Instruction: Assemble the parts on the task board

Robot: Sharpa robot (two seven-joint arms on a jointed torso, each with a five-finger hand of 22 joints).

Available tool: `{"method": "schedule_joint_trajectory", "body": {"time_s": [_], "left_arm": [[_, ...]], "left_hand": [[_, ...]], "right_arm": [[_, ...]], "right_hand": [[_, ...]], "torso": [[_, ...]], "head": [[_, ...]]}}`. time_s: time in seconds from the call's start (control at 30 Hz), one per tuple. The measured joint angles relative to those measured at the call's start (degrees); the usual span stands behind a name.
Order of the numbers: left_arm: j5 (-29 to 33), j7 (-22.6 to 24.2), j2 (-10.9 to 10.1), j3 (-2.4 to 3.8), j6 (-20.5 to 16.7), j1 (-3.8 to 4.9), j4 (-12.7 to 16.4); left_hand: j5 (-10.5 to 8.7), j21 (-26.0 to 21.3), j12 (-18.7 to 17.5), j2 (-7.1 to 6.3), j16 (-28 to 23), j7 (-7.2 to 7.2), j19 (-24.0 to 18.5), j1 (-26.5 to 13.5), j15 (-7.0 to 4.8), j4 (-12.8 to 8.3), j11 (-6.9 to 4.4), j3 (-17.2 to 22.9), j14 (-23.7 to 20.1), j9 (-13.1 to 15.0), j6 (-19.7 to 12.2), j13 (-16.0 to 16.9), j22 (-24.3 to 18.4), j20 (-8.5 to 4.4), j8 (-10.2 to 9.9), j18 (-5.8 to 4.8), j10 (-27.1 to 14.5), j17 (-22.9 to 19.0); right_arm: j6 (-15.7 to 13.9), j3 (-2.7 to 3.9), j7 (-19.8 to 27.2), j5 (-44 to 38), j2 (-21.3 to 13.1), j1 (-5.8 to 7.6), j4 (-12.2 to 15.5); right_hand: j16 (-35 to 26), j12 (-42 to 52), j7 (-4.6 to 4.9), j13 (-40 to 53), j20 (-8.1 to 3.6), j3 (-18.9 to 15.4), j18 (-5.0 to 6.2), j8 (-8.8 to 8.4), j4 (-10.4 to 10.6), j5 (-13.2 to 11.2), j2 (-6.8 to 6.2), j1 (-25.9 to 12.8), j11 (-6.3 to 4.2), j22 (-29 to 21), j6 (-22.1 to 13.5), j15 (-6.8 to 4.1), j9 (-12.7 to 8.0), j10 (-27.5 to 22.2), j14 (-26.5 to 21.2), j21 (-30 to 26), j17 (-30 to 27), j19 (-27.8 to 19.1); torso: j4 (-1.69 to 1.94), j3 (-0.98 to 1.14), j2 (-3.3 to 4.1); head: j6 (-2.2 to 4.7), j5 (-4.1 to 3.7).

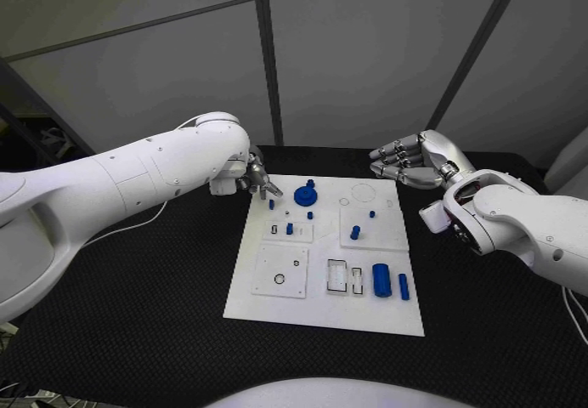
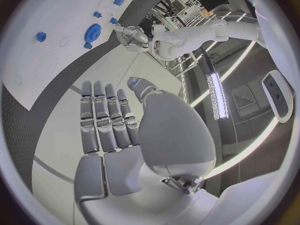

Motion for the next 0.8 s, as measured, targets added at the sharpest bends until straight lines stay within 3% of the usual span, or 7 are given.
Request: {"method": "schedule_joint_trajectory", "body": {"time_s": [0.6, 0.8], "left_arm": [[-0.1, 0.3, 0.2, -0.04, 1.7, -0.63, -0.1], [-0.1, 0.5, 0.2, -0.04, 1.9, -0.66, -0.1]], "left_hand": [[0.00, 0.0, 0.0, 0.99, -0.2, 0.00, 0.0, 1.4, 0.00, -0.2, 0.00, -0.2, 0.0, -0.5, 0.4, -0.4, 0.0, 0.00, -0.2, 0.00, 0.0, -0.1], [0.00, 0.0, 0.0, 1.98, -0.2, 0.00, 0.0, 2.4, 0.00, -0.3, 0.00, -0.3, 0.0, -0.8, 0.4, -0.5, 0.0, 0.00, -0.4, 0.01, 0.0, -0.1]], "right_arm": [[0.1, 0.00, 0.0, 0.0, 0.1, 0.00, -0.1], [0.1, 0.00, 0.0, 0.0, 0.1, 0.00, -0.1]], "right_hand": [[0.0, 0.0, 0.00, 0.0, -0.21, 0.0, 0.00, 0.00, 0.0, 0.3, 0.00, 0.0, 0.00, -0.2, 0.0, 0.00, 0.0, 0.0, 0.0, -0.2, -0.1, 0.2], [0.0, 0.0, 0.00, 0.0, -0.21, 0.0, 0.00, 0.00, 0.0, 0.3, 0.00, 0.0, 0.00, -0.2, 0.0, 0.00, 0.0, 0.0, 0.0, -0.2, -0.1, 0.2]], "torso": [[-0.01, 0.00, -0.02], [-0.01, 0.03, -0.02]], "head": [[-0.18, 0.03], [-0.24, 0.03]]}}
